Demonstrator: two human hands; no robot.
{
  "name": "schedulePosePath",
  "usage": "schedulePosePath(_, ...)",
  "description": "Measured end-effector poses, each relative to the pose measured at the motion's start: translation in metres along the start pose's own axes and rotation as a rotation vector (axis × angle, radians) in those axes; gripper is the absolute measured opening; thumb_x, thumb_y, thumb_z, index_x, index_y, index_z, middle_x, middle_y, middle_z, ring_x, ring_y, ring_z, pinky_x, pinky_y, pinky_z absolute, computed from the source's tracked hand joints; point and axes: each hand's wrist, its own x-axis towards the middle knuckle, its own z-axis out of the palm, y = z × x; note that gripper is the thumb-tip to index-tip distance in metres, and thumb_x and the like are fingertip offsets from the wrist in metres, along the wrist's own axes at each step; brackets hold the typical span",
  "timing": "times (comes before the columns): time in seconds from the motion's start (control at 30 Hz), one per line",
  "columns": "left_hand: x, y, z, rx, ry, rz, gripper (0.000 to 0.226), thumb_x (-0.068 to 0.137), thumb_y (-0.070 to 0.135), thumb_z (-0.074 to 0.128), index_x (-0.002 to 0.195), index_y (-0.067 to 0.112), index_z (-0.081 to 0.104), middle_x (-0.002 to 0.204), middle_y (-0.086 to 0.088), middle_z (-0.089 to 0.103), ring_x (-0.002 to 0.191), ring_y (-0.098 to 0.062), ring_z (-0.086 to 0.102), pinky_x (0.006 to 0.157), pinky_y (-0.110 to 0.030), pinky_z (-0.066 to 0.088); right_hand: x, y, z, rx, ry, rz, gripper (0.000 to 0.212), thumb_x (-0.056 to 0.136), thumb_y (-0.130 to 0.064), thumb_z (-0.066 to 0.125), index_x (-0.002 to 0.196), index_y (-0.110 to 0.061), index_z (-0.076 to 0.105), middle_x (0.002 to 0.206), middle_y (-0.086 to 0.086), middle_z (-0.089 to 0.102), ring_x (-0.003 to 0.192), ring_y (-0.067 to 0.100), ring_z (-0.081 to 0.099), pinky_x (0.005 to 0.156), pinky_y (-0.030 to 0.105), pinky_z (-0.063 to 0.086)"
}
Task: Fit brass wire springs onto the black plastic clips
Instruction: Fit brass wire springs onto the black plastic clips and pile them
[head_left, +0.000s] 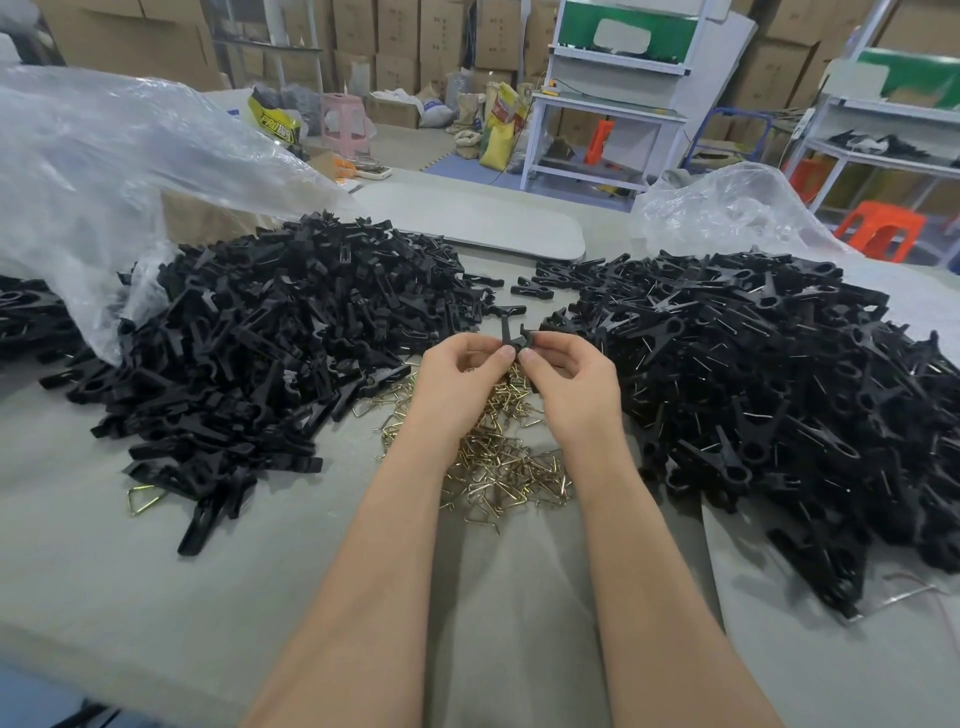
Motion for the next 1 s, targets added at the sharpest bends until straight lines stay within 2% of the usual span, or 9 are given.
schedulePosePath(0.1, 0.0010, 0.0003, 0.0013, 0.032, 0.006, 0.019, 0.014, 0.089, 0.018, 0.065, 0.102, 0.014, 0.063, 0.091, -0.005, 0.066, 0.089, -0.018, 0.062, 0.092, -0.040, 0.051, -0.0001, 0.0000, -0.0002, 0.030, 0.021, -0.002, 0.020, 0.087, -0.007, 0.065, 0.103, -0.017, 0.061, 0.089, -0.008, 0.064, 0.085, 0.001, 0.061, 0.079, 0.014, 0.050)
schedulePosePath(0.2, 0.0005, -0.0006, 0.0021, 0.030, -0.032, 0.028, 0.007, 0.089, 0.016, 0.064, 0.094, 0.022, 0.062, 0.087, 0.001, 0.067, 0.086, -0.013, 0.063, 0.088, -0.034, 0.053, 0.0004, 0.0013, -0.0008, 0.030, 0.010, -0.011, 0.018, 0.087, -0.006, 0.065, 0.100, -0.018, 0.061, 0.090, -0.008, 0.064, 0.086, 0.002, 0.062, 0.081, 0.015, 0.051)
schedulePosePath(0.4, 0.0013, -0.0022, 0.0000, 0.012, -0.044, -0.018, 0.007, 0.087, 0.018, 0.066, 0.088, 0.024, 0.062, 0.088, 0.000, 0.068, 0.087, -0.016, 0.064, 0.093, -0.042, 0.052, 0.0013, 0.0034, -0.0011, 0.081, -0.040, 0.033, 0.022, 0.088, -0.007, 0.063, 0.091, -0.029, 0.064, 0.094, -0.004, 0.069, 0.095, 0.011, 0.065, 0.089, 0.027, 0.053)
schedulePosePath(0.53, 0.0017, -0.0027, 0.0004, 0.026, -0.043, -0.011, 0.007, 0.087, 0.019, 0.067, 0.086, 0.024, 0.062, 0.087, 0.000, 0.068, 0.086, -0.014, 0.064, 0.091, -0.040, 0.052, 0.0012, 0.0047, 0.0004, 0.055, -0.038, 0.068, 0.015, 0.089, -0.010, 0.063, 0.100, -0.021, 0.064, 0.100, 0.006, 0.070, 0.099, 0.017, 0.066, 0.093, 0.037, 0.053)
schedulePosePath(0.67, 0.0028, -0.0034, 0.0007, 0.007, -0.049, -0.003, 0.007, 0.086, 0.018, 0.067, 0.086, 0.024, 0.063, 0.081, 0.004, 0.067, 0.080, -0.009, 0.063, 0.086, -0.033, 0.053, 0.0010, 0.0026, 0.0010, 0.073, 0.019, 0.079, 0.014, 0.087, -0.010, 0.065, 0.100, -0.016, 0.063, 0.098, 0.008, 0.070, 0.091, 0.016, 0.065, 0.092, 0.039, 0.053)
schedulePosePath(0.77, 0.0028, -0.0030, 0.0019, -0.013, -0.044, 0.001, 0.008, 0.087, 0.018, 0.067, 0.085, 0.025, 0.063, 0.079, 0.006, 0.067, 0.081, -0.011, 0.063, 0.084, -0.035, 0.052, 0.0013, 0.0025, 0.0001, 0.095, 0.045, 0.088, 0.014, 0.087, -0.009, 0.066, 0.099, -0.014, 0.063, 0.099, 0.009, 0.069, 0.096, 0.019, 0.066, 0.093, 0.040, 0.052)
schedulePosePath(1.0, 0.0039, -0.0045, -0.0009, 0.002, -0.054, -0.002, 0.006, 0.088, 0.018, 0.067, 0.091, 0.022, 0.065, 0.087, 0.002, 0.068, 0.088, -0.013, 0.065, 0.091, -0.038, 0.053, 0.0007, 0.0022, -0.0016, 0.054, -0.010, 0.069, 0.014, 0.086, -0.009, 0.067, 0.093, -0.022, 0.066, 0.097, 0.005, 0.071, 0.096, 0.017, 0.067, 0.093, 0.038, 0.053)
